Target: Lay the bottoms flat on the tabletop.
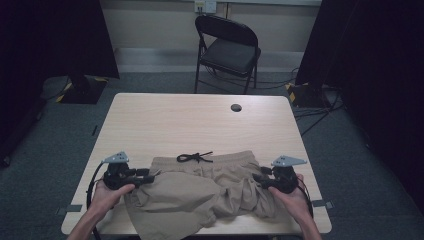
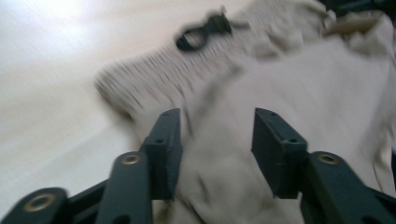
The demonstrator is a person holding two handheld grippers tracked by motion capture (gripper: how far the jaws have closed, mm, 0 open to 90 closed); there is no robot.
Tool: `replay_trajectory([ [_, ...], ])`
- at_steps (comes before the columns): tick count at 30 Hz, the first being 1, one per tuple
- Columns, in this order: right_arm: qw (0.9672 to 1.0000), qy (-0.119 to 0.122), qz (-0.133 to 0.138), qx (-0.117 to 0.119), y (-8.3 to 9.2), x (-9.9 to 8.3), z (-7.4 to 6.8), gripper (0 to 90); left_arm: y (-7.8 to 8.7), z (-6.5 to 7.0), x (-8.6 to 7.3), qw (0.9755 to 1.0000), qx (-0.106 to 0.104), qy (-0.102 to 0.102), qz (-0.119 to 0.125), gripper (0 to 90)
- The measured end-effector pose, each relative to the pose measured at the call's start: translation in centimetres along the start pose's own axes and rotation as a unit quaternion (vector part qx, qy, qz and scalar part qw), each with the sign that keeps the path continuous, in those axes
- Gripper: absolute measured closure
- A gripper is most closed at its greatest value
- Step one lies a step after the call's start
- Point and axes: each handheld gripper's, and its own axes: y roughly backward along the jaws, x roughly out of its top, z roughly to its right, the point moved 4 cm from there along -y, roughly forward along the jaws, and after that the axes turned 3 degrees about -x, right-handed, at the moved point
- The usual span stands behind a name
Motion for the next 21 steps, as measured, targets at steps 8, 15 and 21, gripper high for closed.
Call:
replay_trajectory([
  [8,0.9995,-0.029,0.011,-0.01,-2.4,2.2,2.2,43.8,-1.2,-3.4,1.4,0.9989,0.037,0.028,0.001,52.8],
  [15,0.9992,-0.033,-0.023,-0.009,-4.4,0.8,2.6,41.0,-1.8,-4.0,-0.5,0.9977,0.048,0.045,-0.014,49.5],
  [21,0.9989,-0.034,-0.03,-0.009,-4.4,0.3,2.5,42.1,-2.4,-2.8,-1.1,0.998,0.048,0.023,-0.033,49.9],
])
